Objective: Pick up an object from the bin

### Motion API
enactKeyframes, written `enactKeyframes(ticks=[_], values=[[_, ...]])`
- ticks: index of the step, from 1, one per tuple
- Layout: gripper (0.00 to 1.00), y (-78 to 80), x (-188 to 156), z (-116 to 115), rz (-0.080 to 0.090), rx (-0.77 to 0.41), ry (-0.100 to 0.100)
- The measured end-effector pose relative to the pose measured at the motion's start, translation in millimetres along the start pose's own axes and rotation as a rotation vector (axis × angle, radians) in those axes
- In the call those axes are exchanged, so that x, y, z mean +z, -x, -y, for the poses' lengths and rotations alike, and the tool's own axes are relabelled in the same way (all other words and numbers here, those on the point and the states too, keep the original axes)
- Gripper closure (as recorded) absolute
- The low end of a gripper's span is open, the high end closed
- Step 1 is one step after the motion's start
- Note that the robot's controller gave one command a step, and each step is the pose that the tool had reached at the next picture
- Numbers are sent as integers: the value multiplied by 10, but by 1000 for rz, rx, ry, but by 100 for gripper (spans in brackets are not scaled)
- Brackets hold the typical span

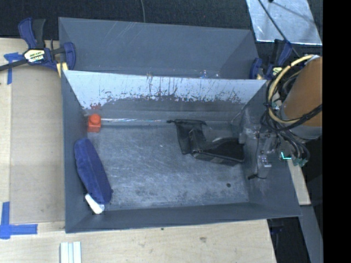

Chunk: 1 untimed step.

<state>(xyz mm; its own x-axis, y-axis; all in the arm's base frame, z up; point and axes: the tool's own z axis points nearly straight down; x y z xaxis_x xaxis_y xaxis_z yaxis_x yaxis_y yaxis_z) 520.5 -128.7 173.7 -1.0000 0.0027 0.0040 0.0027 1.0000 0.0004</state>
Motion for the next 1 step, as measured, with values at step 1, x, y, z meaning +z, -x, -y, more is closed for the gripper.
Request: enactKeyframes(ticks=[1], values=[[0, 651, 1036, -752, 5, 14, 3]])
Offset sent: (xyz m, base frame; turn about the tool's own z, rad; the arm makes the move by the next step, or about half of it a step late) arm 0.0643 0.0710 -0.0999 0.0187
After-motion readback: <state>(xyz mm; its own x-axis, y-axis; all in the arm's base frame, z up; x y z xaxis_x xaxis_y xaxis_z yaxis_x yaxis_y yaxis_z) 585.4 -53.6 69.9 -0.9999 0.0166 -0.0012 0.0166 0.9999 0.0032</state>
